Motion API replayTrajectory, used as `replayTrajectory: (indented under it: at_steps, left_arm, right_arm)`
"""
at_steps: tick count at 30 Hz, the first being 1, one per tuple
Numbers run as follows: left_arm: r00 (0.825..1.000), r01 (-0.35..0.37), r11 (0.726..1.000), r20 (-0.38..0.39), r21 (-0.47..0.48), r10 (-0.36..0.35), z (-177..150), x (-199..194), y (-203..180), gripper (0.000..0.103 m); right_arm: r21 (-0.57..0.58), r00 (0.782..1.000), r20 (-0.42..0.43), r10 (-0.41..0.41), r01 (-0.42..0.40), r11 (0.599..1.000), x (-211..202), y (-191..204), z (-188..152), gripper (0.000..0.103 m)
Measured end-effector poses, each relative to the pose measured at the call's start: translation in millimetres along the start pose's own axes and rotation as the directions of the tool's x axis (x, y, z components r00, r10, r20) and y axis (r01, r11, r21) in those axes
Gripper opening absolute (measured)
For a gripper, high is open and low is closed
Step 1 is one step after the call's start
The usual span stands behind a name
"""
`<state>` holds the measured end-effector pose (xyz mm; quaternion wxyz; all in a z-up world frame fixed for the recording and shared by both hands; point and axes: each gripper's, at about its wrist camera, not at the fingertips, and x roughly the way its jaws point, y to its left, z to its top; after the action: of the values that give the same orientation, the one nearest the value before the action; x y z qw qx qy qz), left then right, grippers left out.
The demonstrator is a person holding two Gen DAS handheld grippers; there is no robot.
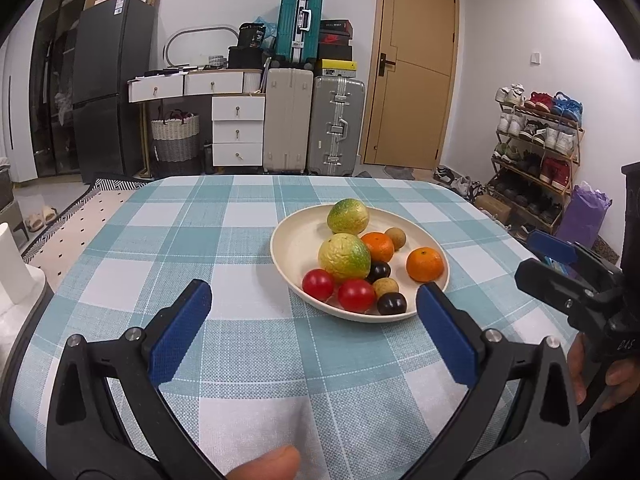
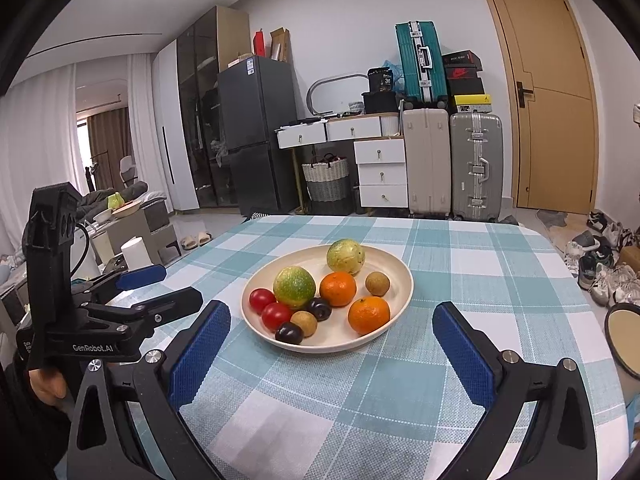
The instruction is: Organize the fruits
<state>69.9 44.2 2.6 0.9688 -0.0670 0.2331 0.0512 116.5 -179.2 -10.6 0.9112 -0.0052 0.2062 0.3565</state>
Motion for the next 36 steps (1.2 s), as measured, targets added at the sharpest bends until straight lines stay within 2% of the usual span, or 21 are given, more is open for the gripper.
replayTrajectory:
  at_steps: [13, 36]
  left_arm:
    - [1.0, 0.008, 1.0, 0.007, 0.006, -0.008, 0.2, 0.1, -4.0, 0.102]
    - [1.0, 0.014, 1.0, 0.011, 0.013, -0.014, -0.4, -0.2, -5.3, 0.102]
  right_arm:
    - [-0.044, 1.0, 0.009, -0.023, 0.023, 0.999, -1.8, 9.0, -0.8, 0.103]
    - [-0.043, 1.0, 0.006, -0.018, 0.019, 0.999, -1.9, 9.2, -2.3, 0.103]
